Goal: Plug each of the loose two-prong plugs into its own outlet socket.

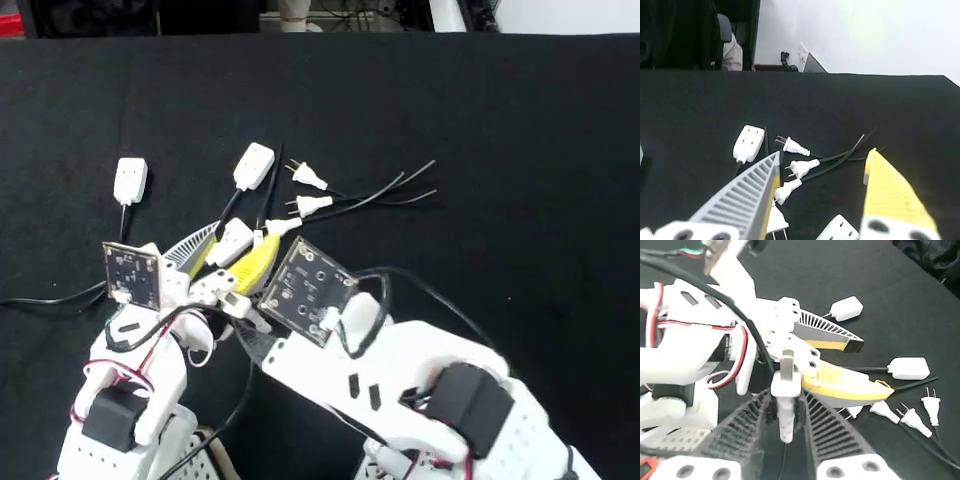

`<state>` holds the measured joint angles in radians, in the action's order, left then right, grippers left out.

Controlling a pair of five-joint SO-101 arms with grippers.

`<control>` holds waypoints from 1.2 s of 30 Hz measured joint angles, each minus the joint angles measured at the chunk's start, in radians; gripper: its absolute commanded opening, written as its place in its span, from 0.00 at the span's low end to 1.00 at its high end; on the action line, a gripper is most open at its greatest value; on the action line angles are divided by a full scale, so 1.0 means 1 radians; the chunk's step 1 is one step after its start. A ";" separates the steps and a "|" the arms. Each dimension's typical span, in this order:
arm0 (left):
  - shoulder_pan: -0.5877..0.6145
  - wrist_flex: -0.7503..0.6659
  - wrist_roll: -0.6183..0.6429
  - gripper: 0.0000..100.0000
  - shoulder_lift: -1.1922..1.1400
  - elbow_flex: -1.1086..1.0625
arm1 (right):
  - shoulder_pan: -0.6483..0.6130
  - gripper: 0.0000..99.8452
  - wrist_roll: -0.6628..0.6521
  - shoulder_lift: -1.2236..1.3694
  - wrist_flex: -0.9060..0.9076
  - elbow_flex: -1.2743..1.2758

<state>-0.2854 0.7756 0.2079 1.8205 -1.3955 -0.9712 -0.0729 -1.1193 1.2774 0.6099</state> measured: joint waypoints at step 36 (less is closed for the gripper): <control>0.316 0.178 -0.015 0.27 0.003 0.186 | 0.667 0.01 -0.353 0.557 0.126 -0.149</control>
<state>0.0307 0.9536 0.1926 1.8236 -1.2098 -0.3038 -0.4258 -0.5623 1.4032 0.4611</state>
